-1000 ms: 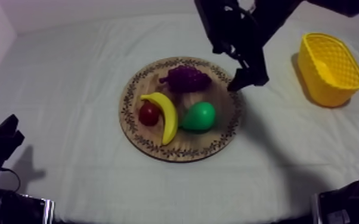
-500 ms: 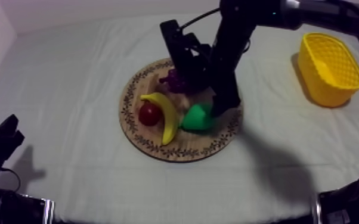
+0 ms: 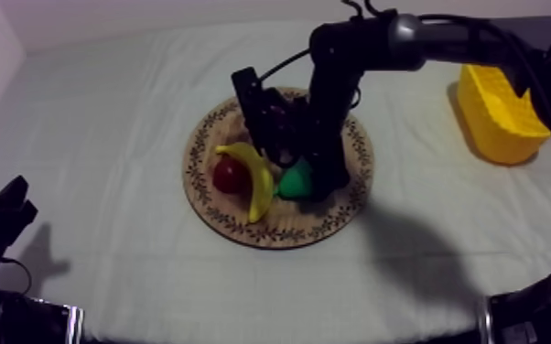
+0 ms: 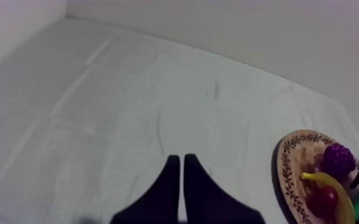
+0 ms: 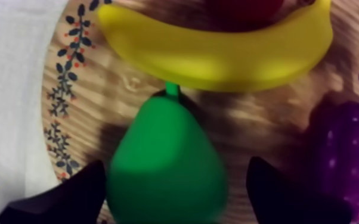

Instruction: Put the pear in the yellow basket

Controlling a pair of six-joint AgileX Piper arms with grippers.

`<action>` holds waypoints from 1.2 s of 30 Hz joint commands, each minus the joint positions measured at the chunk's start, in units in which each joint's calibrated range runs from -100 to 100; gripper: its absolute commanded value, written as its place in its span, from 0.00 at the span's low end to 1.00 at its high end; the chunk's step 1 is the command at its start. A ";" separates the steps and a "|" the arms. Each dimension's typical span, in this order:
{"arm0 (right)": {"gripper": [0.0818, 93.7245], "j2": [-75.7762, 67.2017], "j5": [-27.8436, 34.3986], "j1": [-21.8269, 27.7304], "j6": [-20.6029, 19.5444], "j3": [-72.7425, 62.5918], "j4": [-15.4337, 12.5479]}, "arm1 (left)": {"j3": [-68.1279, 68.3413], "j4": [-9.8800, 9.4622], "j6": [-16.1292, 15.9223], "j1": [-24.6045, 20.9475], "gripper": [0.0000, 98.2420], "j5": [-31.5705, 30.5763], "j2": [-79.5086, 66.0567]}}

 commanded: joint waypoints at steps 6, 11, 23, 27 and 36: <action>0.53 2.06 0.53 1.17 1.36 -2.34 -1.18 | -0.05 -0.01 -0.01 0.00 0.00 0.01 -0.02; 0.47 1.47 0.58 2.74 2.12 -3.59 -1.88 | -0.05 -0.01 -0.01 0.00 0.00 0.01 -0.02; 0.47 -9.98 9.77 13.09 1.11 -8.96 -3.92 | -0.05 -0.01 -0.01 0.00 0.00 0.01 -0.02; 0.48 -13.79 11.25 18.23 -0.51 -10.65 -4.57 | -0.05 -0.01 -0.01 0.00 0.00 0.01 -0.02; 0.50 -18.71 10.43 29.72 -3.99 -11.33 -3.68 | -0.05 -0.01 -0.01 0.00 0.00 0.01 -0.02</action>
